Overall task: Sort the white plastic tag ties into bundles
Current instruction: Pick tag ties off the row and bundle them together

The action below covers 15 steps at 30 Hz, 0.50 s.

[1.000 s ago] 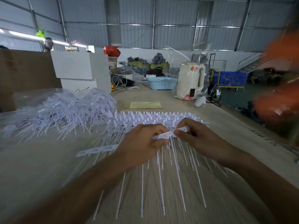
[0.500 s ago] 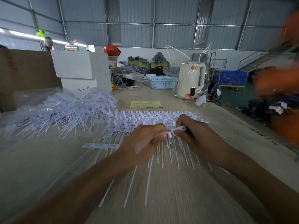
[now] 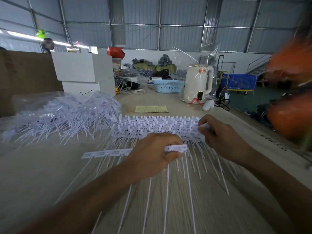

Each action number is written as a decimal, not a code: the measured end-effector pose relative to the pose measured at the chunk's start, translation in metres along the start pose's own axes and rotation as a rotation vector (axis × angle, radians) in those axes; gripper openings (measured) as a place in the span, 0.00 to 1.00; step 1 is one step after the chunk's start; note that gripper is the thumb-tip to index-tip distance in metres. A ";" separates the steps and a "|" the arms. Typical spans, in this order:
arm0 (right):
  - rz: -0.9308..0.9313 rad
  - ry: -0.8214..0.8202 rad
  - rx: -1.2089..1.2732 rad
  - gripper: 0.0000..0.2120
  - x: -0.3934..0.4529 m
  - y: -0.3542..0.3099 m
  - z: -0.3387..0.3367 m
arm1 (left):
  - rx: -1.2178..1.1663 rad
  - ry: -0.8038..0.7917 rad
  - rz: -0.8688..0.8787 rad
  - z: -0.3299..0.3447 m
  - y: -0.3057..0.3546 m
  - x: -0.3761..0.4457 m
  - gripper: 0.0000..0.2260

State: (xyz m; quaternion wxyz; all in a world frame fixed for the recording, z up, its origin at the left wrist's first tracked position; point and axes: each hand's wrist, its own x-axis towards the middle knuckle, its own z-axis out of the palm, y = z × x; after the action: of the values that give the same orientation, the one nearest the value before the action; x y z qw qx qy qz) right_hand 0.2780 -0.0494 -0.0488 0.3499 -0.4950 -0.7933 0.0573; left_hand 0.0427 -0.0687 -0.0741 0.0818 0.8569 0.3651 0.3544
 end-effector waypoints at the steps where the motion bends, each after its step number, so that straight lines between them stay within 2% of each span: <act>1: 0.026 -0.020 0.100 0.06 0.000 0.001 -0.001 | -0.007 0.026 -0.014 0.001 0.000 0.000 0.08; 4: 0.109 -0.189 0.409 0.09 -0.006 -0.011 0.007 | -0.029 0.073 -0.047 0.000 -0.001 -0.001 0.09; 6: 0.102 -0.273 0.501 0.11 -0.009 -0.020 0.015 | -0.048 0.077 -0.084 -0.001 -0.003 -0.002 0.10; 11: 0.050 -0.264 0.489 0.14 -0.011 -0.038 0.023 | -0.053 0.116 -0.107 0.001 -0.002 -0.002 0.11; 15: 0.253 -0.273 0.705 0.09 -0.008 -0.040 0.023 | -0.060 0.097 -0.133 -0.001 -0.004 -0.001 0.14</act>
State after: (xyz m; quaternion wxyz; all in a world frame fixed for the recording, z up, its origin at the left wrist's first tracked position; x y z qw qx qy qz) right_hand 0.2357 -0.0703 -0.0528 0.3801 -0.4263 -0.6967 0.4341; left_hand 0.0396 -0.0668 -0.0756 0.1130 0.8097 0.4141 0.4003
